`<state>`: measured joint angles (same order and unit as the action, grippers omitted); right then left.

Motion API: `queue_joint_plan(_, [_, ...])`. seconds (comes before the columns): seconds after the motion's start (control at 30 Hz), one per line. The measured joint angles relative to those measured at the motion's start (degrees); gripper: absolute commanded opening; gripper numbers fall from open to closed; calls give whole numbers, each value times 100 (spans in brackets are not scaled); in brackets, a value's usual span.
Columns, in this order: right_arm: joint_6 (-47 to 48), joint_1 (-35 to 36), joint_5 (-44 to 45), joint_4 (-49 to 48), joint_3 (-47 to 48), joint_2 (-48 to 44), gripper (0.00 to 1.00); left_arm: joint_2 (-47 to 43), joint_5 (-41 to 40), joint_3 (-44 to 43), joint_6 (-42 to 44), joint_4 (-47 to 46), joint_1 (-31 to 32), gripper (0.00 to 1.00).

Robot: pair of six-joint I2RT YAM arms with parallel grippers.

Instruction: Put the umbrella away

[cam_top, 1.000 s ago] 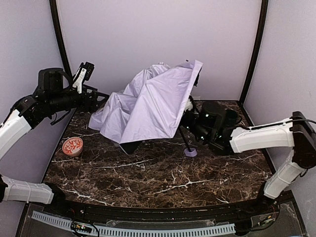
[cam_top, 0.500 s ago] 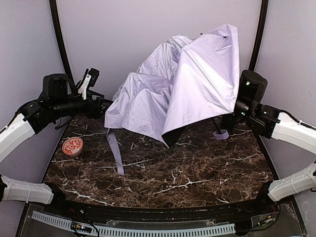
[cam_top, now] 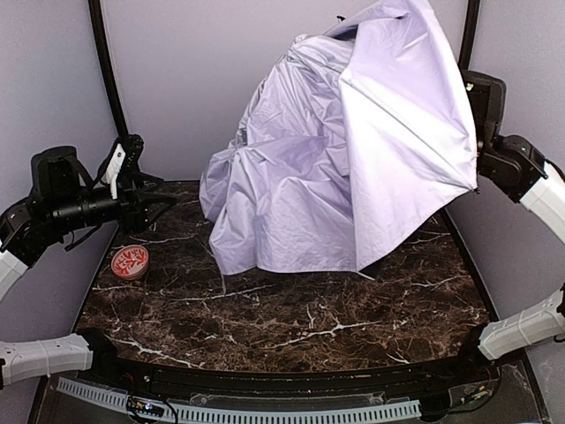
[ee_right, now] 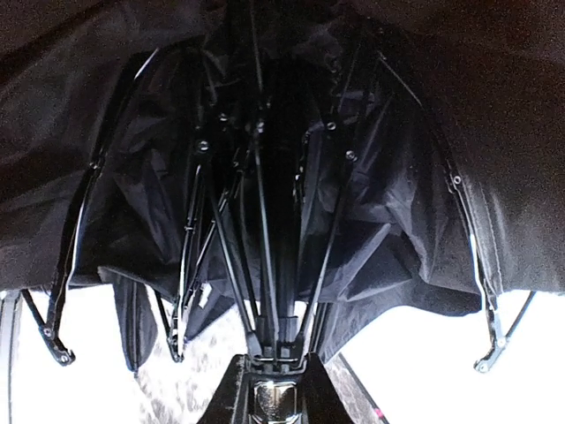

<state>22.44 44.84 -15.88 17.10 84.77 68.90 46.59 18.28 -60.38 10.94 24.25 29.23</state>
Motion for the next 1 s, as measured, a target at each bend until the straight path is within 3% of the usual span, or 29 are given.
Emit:
queue_joint_plan(0.13, [501,-2,-66,1156,601,76,0,-175,435,98,310,254,109,59])
queue_joint_plan(0.4, [833,-9,-103,2345,940,415,0,262,664,212,492,225,697,59])
queue_joint_plan(0.67, [903,-11,-85,2549,940,461,0,433,431,476,566,0,1606,58])
queue_joint_plan(1.0, [874,-11,59,1989,599,610,0,671,-103,590,575,-269,1731,63])
